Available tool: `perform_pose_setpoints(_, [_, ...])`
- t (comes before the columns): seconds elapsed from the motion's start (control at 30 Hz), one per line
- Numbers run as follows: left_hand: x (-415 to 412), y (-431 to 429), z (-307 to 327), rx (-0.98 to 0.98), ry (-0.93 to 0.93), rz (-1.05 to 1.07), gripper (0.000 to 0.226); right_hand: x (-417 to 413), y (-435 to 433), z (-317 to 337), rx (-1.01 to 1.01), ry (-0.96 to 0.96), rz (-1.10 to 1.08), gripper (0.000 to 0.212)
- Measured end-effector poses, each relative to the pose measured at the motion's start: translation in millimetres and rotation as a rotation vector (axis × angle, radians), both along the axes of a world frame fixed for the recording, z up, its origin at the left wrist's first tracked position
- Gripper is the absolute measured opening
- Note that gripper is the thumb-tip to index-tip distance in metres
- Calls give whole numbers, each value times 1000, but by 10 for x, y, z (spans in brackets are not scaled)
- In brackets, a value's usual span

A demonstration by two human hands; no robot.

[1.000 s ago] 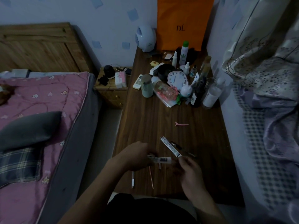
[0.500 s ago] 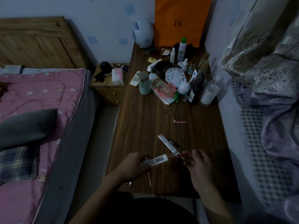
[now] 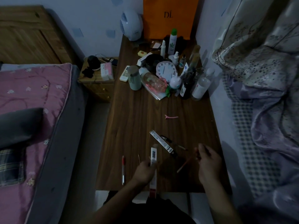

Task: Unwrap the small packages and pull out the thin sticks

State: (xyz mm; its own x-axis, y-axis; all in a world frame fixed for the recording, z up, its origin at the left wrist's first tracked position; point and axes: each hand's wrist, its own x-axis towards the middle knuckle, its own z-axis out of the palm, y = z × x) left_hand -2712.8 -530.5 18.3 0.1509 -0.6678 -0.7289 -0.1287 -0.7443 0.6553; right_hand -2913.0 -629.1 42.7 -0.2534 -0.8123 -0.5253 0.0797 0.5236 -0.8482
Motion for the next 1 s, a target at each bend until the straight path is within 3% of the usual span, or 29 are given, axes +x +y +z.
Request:
perform_pose_setpoints(0.1, [-184, -76, -119, 43, 100, 97, 29, -34, 43, -70, 29, 32, 48, 12])
perform_pose_setpoints(0.27, [-420, -156, -398, 100, 79, 17, 43, -134, 105, -145, 68, 31, 66, 11])
perform_pose_setpoints(0.53, [-591, -158, -706, 179, 32, 34, 35, -206, 243, -226, 73, 56, 94, 13])
perform_pose_setpoints(0.77, [-594, -215, -687, 27, -241, -105, 23, -173, 299, -249, 57, 93, 171, 14])
perform_pose_setpoints(1.0, [-522, -146, -478, -108, -219, -173, 15, -108, 316, -242, 64, 104, 219, 13])
